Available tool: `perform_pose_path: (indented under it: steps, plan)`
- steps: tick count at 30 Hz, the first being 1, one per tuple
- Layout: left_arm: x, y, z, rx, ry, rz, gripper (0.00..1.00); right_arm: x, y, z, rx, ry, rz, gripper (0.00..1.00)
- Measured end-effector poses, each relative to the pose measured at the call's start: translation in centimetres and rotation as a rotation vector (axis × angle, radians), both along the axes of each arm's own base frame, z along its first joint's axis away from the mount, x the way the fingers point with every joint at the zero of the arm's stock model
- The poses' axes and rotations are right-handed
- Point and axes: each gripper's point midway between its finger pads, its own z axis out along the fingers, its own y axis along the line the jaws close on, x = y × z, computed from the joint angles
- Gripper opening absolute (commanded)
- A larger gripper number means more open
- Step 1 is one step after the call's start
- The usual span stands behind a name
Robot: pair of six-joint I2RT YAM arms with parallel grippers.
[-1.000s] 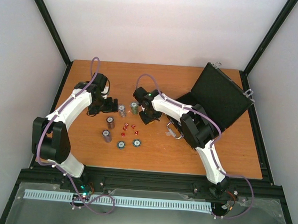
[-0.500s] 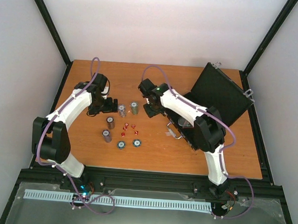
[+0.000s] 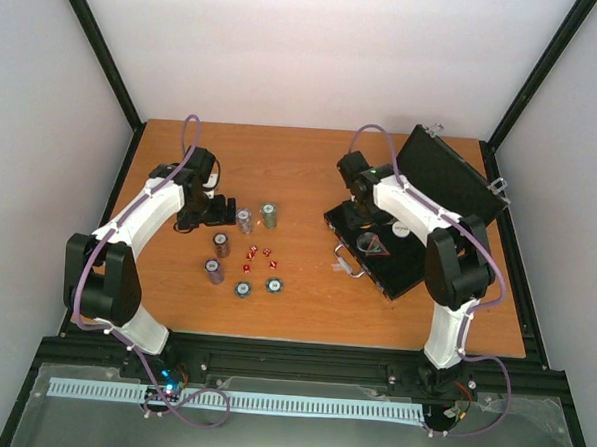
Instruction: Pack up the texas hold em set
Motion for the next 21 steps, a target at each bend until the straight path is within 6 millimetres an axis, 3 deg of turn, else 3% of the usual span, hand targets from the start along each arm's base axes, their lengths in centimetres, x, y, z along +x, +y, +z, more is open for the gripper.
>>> perform_pose_path:
  steps: [11, 21]
  plan:
    - [0.0, -0.1, 0.0, -0.003, 0.001, -0.001, 1.0, 0.4, -7.7, -2.5, -0.044, 0.014, -0.171, 0.47]
    - [0.0, -0.1, -0.2, -0.002, 0.008, -0.001, 1.0, 1.4, -11.2, -3.1, -0.041, -0.005, -0.249, 0.47]
